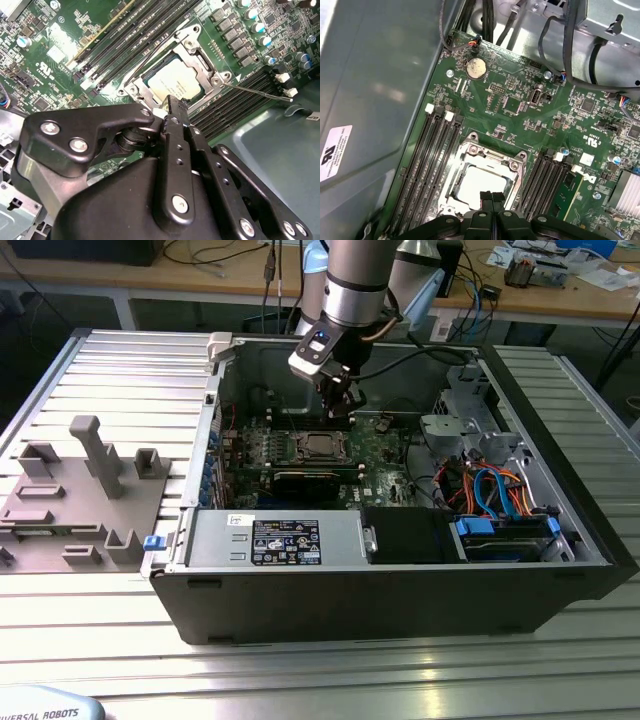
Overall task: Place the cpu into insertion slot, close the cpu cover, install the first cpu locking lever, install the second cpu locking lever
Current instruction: 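Install the first cpu locking lever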
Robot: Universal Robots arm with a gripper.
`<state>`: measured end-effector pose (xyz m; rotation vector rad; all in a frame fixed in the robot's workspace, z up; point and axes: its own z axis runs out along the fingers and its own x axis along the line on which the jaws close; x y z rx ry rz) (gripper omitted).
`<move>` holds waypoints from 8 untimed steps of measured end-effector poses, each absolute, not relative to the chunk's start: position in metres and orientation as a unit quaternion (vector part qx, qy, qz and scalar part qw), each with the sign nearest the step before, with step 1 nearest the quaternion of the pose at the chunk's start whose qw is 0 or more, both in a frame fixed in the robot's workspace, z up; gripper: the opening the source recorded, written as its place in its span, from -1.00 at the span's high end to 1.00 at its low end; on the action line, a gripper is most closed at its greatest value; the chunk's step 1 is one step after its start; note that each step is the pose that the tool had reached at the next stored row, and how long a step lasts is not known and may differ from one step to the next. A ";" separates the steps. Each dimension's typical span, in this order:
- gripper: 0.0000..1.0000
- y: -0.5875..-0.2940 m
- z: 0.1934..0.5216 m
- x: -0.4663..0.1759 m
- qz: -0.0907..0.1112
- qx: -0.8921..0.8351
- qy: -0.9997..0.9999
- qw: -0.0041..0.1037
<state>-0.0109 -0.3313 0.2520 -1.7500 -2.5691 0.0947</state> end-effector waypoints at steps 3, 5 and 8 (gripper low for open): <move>0.79 -0.331 0.252 -0.011 0.031 -0.559 -0.828 0.016; 0.79 -0.331 0.252 -0.011 0.031 -0.557 -0.830 0.016; 0.79 -0.331 0.252 -0.011 0.031 -0.554 -0.832 0.016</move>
